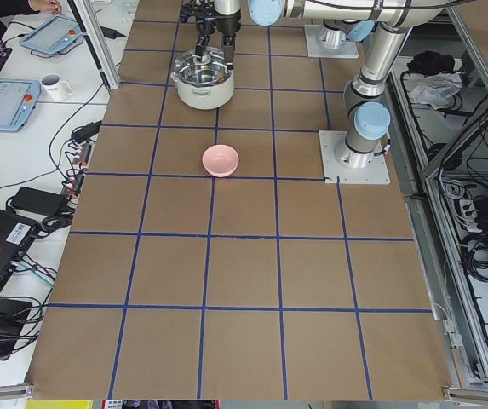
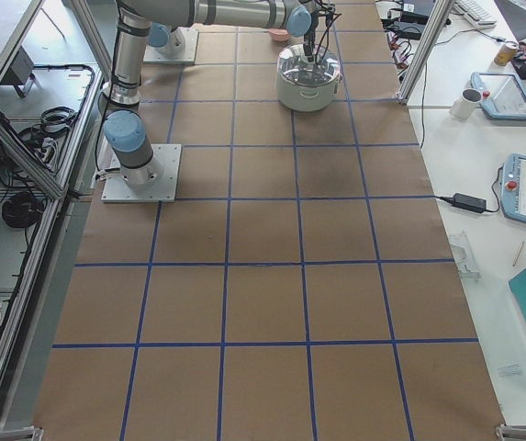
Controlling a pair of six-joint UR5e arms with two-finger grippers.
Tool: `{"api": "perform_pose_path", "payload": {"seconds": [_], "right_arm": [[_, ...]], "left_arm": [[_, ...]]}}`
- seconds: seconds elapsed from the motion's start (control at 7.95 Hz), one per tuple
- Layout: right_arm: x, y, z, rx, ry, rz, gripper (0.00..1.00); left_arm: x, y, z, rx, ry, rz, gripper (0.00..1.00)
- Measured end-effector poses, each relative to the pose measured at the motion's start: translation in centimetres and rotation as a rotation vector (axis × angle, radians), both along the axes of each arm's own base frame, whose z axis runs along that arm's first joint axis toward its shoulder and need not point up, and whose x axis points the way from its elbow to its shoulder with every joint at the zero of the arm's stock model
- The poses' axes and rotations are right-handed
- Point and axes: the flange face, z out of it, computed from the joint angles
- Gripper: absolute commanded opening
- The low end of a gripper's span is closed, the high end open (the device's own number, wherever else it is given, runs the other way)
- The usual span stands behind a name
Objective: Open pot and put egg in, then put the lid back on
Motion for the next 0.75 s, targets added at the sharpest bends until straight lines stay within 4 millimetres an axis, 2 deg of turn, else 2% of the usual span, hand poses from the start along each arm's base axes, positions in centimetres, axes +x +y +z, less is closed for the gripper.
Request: {"api": "perform_pose_path", "payload": {"seconds": [0.25,0.5,0.75], "right_arm": [[-0.14,-0.03,0.3,-0.006,-0.003,-0.003,0.37],[-0.16,-0.04,0.35,-0.007,-0.004,-0.004,0.7],[-0.17,-0.06,0.34,-0.008,-0.004,-0.004,0.98]], "left_arm": [[-0.01,-0.03,-0.05,0.001,0.0,0.001,1.0],[-0.01,-0.02,-0.06,0.001,0.0,0.001,1.0],[-0.01,-0.02,-0.03,0.001,0.0,0.001,1.0]]}}
